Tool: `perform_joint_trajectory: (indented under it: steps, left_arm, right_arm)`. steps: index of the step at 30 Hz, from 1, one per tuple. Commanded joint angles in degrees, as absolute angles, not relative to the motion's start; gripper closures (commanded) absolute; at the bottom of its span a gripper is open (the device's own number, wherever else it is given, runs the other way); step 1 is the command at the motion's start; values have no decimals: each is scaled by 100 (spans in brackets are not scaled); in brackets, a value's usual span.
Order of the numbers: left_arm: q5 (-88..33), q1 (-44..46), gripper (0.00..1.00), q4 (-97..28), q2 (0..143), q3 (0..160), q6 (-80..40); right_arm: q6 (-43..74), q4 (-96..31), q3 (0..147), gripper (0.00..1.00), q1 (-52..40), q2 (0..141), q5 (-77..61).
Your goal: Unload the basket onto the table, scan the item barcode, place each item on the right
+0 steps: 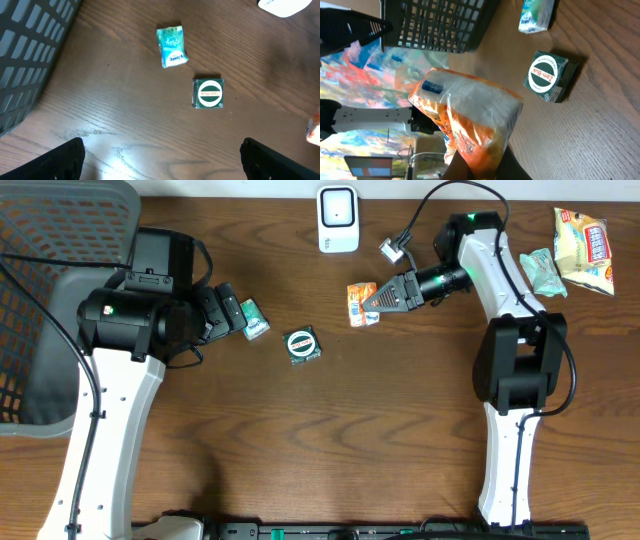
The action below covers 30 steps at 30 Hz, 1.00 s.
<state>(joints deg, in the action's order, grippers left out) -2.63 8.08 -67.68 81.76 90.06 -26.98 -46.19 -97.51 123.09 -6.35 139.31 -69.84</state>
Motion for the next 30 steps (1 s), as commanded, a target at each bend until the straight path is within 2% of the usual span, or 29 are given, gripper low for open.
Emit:
perform_joint_trajectory:
  steps: [1, 30]
  left_arm:
    - [-209, 794, 2, -6792, 8149, 9061, -2663]
    - [-209, 794, 2, -6792, 8149, 9061, -2663]
  right_arm:
    - [-4744, -9751, 12396, 99, -725, 13906, -6976]
    - [-4744, -9644, 12396, 99, -762, 13906, -6761]
